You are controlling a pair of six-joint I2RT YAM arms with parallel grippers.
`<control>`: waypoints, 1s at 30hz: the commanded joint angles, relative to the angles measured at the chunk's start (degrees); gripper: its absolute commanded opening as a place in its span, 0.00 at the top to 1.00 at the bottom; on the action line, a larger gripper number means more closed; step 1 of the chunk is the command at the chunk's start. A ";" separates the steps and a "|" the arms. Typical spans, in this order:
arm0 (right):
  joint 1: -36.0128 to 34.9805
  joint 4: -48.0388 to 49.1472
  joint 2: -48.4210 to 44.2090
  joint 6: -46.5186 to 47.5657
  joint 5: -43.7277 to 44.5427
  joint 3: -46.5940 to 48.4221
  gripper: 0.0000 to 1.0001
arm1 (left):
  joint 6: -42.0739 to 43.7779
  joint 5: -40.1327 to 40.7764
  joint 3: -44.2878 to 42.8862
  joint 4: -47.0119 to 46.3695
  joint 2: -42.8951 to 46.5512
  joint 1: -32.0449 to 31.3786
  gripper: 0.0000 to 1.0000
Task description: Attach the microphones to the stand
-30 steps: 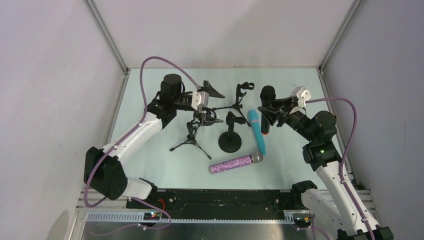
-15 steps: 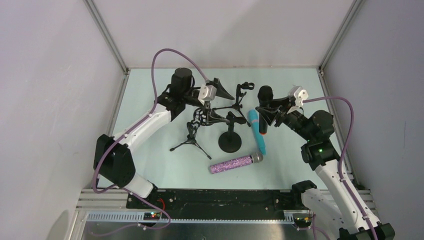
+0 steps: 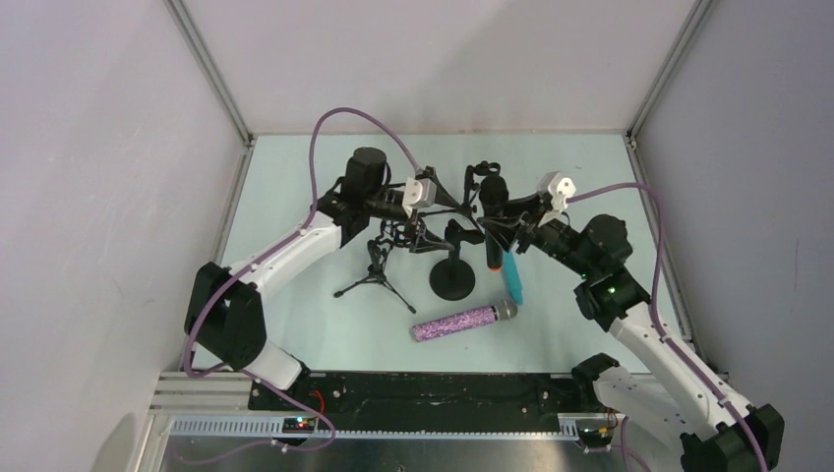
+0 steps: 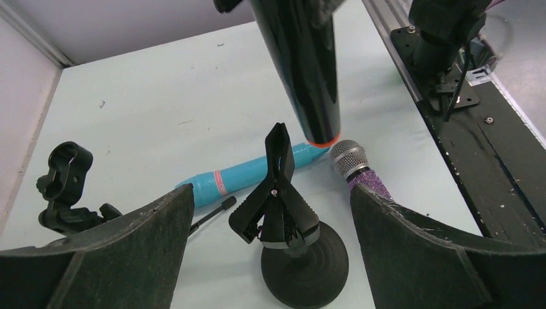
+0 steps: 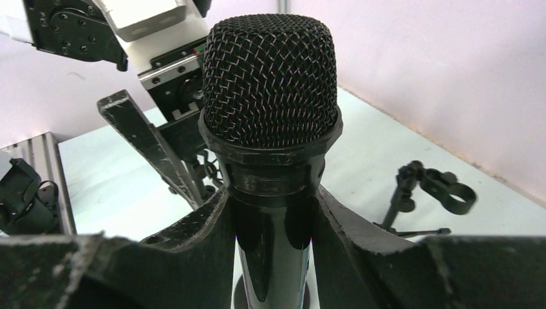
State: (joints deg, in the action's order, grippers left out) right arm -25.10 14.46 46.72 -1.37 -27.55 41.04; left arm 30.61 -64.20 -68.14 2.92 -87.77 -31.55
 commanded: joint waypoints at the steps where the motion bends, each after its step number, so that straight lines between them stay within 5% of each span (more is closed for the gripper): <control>1: -4.48 8.10 2.03 2.26 5.38 0.45 1.00 | 1.19 2.96 1.13 -0.45 0.75 -0.68 0.06; 13: -6.56 14.03 6.71 3.25 8.96 0.45 1.00 | 4.24 5.27 2.44 0.52 0.54 -2.23 0.11; 30: -6.76 9.10 2.30 5.47 12.21 0.45 1.00 | 6.95 13.99 2.70 2.27 1.63 -2.98 0.13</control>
State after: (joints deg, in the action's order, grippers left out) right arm -31.59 21.76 51.79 1.89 -18.17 41.04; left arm 35.55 -52.84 -65.67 5.30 -87.77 -33.85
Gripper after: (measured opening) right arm 0.440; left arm 0.878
